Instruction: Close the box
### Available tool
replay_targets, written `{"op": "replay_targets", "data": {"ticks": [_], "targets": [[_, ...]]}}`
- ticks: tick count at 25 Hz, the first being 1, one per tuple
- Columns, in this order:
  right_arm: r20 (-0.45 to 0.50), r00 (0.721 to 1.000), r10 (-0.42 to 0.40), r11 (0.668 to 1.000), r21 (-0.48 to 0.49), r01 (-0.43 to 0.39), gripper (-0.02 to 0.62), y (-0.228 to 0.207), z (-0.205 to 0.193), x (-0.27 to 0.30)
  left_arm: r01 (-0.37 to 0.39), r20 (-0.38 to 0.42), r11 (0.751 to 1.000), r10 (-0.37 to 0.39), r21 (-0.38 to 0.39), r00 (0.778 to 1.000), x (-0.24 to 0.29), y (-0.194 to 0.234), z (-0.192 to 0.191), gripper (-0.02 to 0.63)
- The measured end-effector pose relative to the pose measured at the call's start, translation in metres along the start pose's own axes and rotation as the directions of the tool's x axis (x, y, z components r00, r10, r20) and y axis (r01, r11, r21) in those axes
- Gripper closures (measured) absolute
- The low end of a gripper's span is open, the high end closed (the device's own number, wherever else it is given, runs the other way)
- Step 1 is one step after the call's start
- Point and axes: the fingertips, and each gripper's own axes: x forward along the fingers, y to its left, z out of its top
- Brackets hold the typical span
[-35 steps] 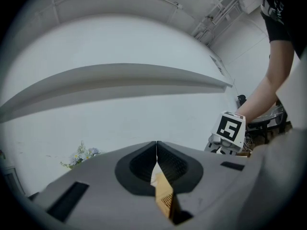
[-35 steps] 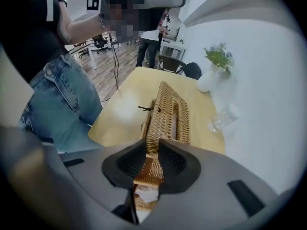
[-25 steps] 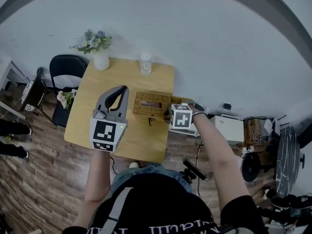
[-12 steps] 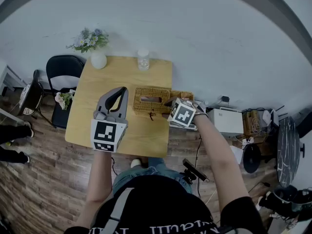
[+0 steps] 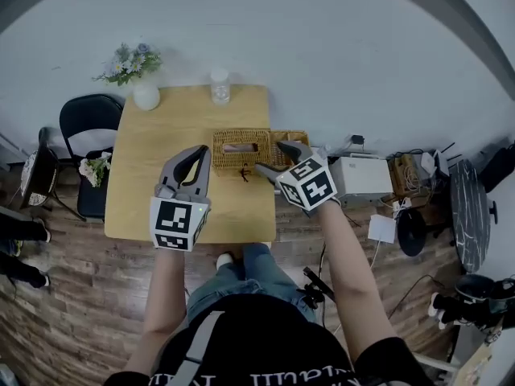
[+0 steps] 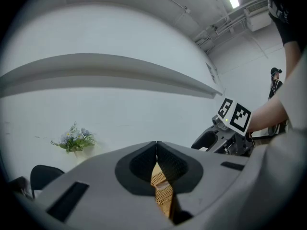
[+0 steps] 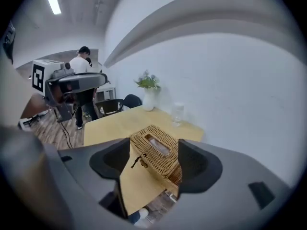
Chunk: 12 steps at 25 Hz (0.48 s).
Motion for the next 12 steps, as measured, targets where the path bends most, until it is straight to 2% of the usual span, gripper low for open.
{"op": "replay_targets", "data": {"ticks": [3, 5, 7, 9, 11, 12], "targets": [[0.039, 0.993, -0.113, 0.993, 0.036, 0.112, 0.288, -0.004, 0.006, -0.021, -0.004, 0.010, 1.000, 0.004, -0.009, 1.000, -0.005, -0.006, 0.003, 0.594], [0.079, 0.988, -0.134, 0.988, 0.090, 0.127, 0.304, -0.001, 0.012, -0.036, -0.018, 0.013, 1.000, 0.018, -0.011, 1.000, -0.008, -0.007, 0.004, 0.594], [0.130, 0.978, -0.163, 0.977, 0.159, 0.141, 0.381, 0.000, 0.018, -0.053, -0.041, 0.020, 0.999, 0.042, -0.018, 0.999, -0.010, -0.007, 0.006, 0.594], [0.188, 0.957, -0.220, 0.963, 0.197, 0.183, 0.462, -0.003, 0.024, -0.071, -0.065, 0.030, 0.998, 0.066, -0.024, 0.997, -0.012, -0.008, 0.010, 0.594], [0.240, 0.931, -0.275, 0.952, 0.199, 0.230, 0.566, -0.006, 0.027, -0.090, -0.086, 0.040, 0.996, 0.087, -0.024, 0.995, -0.013, -0.013, 0.016, 0.594], [0.262, 0.920, -0.293, 0.950, 0.187, 0.249, 0.575, -0.006, 0.029, -0.099, -0.096, 0.044, 0.995, 0.097, -0.022, 0.994, -0.014, -0.015, 0.018, 0.594]]}}
